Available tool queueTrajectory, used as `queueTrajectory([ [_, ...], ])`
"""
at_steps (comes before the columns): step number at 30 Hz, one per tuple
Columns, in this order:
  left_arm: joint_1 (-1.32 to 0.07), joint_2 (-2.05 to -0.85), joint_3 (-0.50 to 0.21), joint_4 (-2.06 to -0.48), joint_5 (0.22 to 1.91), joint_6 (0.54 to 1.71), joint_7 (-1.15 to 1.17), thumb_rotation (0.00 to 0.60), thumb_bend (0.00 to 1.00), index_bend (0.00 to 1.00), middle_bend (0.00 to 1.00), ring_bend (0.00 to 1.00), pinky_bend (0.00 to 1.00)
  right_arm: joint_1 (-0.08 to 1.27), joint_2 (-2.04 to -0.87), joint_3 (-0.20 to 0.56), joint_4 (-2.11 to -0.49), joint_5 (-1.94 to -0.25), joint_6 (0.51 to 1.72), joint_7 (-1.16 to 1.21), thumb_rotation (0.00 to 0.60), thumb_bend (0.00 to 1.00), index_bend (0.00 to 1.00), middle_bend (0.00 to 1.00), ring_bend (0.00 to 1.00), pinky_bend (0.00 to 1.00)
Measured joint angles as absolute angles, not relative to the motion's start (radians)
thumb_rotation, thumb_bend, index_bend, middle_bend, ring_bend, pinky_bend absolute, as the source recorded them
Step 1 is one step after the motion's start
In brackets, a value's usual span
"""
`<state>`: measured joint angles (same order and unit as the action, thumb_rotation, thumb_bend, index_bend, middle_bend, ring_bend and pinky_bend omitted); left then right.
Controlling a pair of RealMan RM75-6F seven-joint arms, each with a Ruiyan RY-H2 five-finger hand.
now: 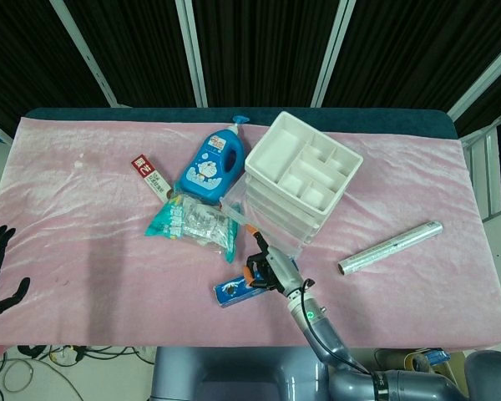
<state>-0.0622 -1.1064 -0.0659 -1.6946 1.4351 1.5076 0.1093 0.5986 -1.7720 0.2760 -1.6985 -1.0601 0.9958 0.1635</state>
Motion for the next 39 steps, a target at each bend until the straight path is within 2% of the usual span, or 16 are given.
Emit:
queueTrajectory([
  [21, -0.063, -1.106, -0.066, -1.695, 1.434, 1.506, 0.113, 0.600, 0.34, 0.08, 0.05, 0.04, 0.09, 0.566, -1.788, 0.242, -1.699, -1.057, 1.046, 0.116, 0.600, 0.48, 0.00, 0.75, 0.89, 0.80],
  [31, -0.061, -1.109, -0.066, -1.695, 1.432, 1.511, 0.120, 0.600, 0.34, 0.08, 0.05, 0.04, 0.10, 0.514, -1.762, 0.177, -1.726, -1.079, 1.061, 0.121, 0.600, 0.48, 0.00, 0.75, 0.89, 0.80],
  [39, -0.061, -1.109, -0.066, -1.694, 1.432, 1.511, 0.123, 0.600, 0.34, 0.08, 0.05, 0.04, 0.10, 0.483, -1.709, 0.159, -1.750, -1.086, 1.068, 0.126, 0.600, 0.48, 0.00, 0.75, 0.89, 0.80],
])
